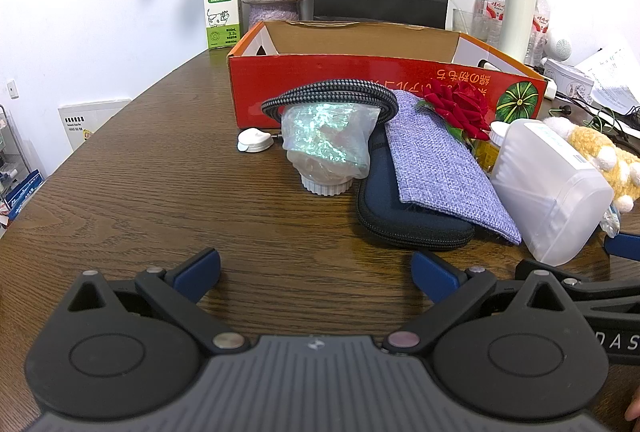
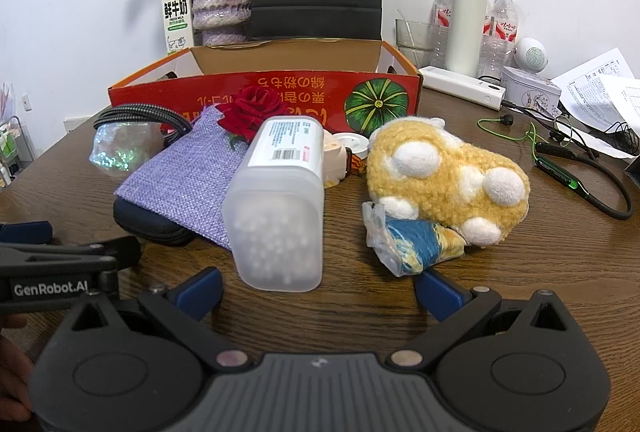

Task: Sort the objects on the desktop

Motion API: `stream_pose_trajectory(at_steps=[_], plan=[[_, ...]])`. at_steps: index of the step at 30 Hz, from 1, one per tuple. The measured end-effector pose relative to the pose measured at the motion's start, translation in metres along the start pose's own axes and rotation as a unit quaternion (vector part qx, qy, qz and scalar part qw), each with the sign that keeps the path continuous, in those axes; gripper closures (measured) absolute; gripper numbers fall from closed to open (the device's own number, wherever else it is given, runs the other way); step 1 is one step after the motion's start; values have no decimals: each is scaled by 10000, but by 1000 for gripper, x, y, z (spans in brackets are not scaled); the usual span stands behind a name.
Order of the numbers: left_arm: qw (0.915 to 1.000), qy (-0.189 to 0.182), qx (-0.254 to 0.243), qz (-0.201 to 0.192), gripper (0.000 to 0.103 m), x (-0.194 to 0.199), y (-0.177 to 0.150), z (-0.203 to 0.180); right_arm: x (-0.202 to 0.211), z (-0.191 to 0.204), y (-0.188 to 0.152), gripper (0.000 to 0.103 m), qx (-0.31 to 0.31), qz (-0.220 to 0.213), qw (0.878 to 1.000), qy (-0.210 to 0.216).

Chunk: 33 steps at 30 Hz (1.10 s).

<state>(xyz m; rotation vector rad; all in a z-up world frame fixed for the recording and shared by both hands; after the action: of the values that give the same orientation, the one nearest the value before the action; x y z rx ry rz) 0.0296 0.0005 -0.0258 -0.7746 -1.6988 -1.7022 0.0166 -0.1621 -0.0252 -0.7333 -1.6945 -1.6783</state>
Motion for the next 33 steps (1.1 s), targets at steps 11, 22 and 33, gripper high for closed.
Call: stream_pose_trajectory(at_steps=[11,22,33], plan=[[10000,0,1,0,0,0,0,0,0,0,0,0,-3,-6,10000,-5],[10000,1,2,1,0,0,0,0,0,1,-1,0,4,-9,10000,-5],[9958,-362,193,-817,0,29,-4,11,37,-2,-14,12,566,-310,9975,300]])
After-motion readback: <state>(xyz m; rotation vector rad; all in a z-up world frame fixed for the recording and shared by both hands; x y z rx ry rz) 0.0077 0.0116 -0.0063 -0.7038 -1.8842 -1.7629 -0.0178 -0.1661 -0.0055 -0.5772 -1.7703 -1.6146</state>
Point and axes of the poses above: each gripper's, at about its wrist camera, not at the fingertips, and x roughly against the way its jaws point, z to its left, y to its top, the point moved 4 cm from there along -x, roughly the way its jaws point, and after that the axes turned 10 degrees about z, right-handed, at the moved point
